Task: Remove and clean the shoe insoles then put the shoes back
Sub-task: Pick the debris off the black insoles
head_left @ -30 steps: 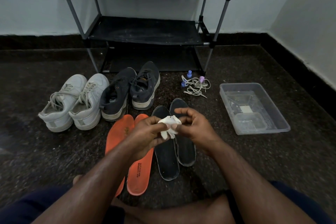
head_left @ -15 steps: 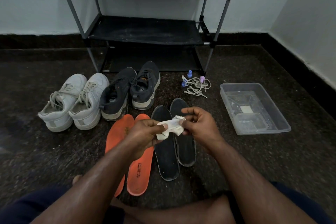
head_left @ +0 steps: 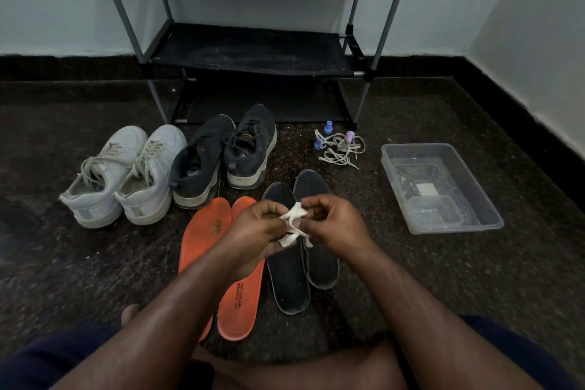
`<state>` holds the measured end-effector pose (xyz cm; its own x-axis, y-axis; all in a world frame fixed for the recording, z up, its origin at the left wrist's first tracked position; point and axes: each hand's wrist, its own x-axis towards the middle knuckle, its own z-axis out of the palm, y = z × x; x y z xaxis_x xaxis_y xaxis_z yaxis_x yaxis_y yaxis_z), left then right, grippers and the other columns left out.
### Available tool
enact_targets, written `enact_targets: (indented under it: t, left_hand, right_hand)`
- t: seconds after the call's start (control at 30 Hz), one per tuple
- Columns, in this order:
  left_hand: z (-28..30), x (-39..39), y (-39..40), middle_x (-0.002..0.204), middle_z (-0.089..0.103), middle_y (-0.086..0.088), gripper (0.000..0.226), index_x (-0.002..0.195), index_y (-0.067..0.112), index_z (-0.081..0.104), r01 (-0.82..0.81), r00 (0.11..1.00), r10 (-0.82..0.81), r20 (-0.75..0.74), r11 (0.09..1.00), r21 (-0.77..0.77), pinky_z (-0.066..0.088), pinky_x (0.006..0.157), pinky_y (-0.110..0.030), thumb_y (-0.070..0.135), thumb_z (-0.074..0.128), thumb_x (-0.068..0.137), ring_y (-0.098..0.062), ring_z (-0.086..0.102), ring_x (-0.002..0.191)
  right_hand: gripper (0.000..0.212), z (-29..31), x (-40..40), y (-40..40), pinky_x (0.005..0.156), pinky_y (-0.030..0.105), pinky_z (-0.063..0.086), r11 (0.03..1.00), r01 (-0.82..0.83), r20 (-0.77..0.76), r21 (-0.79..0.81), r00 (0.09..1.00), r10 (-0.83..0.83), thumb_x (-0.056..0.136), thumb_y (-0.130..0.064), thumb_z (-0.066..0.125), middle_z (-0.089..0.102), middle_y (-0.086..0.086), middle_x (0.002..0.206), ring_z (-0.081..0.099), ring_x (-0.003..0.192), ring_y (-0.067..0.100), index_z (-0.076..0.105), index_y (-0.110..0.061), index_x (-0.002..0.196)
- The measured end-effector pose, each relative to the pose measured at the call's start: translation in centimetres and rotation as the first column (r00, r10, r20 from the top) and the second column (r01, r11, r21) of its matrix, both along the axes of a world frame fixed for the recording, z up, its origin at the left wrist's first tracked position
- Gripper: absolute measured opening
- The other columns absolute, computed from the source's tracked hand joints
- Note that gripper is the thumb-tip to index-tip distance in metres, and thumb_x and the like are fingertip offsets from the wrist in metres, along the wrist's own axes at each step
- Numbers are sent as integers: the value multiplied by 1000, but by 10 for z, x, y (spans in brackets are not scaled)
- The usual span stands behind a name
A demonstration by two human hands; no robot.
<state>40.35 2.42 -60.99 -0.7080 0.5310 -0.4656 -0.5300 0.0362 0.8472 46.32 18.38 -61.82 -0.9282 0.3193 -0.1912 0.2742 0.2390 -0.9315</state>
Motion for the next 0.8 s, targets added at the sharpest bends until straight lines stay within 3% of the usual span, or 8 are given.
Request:
enact_targets:
  t: [0.07,0.17,0.3,0.43,0.53,0.63,0.8]
  left_hand:
    - [0,-1,-1,93,70,-12,29,109,2,58,24,1000,-24,14,1000,8,59,86,-42,-16,48,89,-22,71,85]
    - [1,0,-2,100,71,-12,32,115,3,58,59,998,-59,24,998,23,57,91,-46,-14,51,89,-20,71,87]
    - [2,4,0,110,69,-15,38,120,7,58,52,998,-52,-24,999,-14,60,76,-36,-5,69,86,-23,71,90]
    - [1,2,0,102,70,-20,17,108,2,63,-21,999,20,-28,999,-45,57,63,-25,-5,61,92,-22,74,78]
    - [3,1,-1,104,72,-23,15,103,0,62,-59,995,56,82,998,34,59,63,-22,-10,56,92,-23,75,80]
    - [4,1,-2,104,72,-22,16,97,3,59,-91,987,81,142,994,68,59,63,-23,-11,59,90,-27,75,85]
    - [2,2,-1,106,73,-20,15,103,7,62,-15,997,18,78,999,-40,61,75,-31,0,67,90,-30,73,92]
  right_hand:
    - [37,-2,-1,-1,75,43,60,1000,-19,45,21,999,18,73,-25,82,74,-2,88,72,79,13,70,-21,108]
    - [19,-2,-1,2,71,44,59,992,-1,41,130,999,-5,73,-22,79,74,-5,78,71,72,13,74,-23,91]
    - [10,3,1,1,63,46,57,996,-5,-15,84,1000,6,75,-10,74,72,3,74,66,63,18,72,-19,79]
    - [28,12,4,5,69,35,55,968,-159,-15,-195,987,159,85,11,57,74,14,87,68,73,20,74,-8,95]
    - [39,11,7,12,81,34,55,936,-184,-38,-301,983,182,85,12,62,71,12,110,69,94,21,65,-5,119]
    - [36,8,7,6,86,28,56,953,-209,-83,-218,977,195,85,6,67,72,10,110,69,100,19,65,-2,120]
    - [14,4,4,4,79,37,59,997,-72,-133,-28,989,67,80,-12,78,76,2,88,72,84,19,76,-12,93]
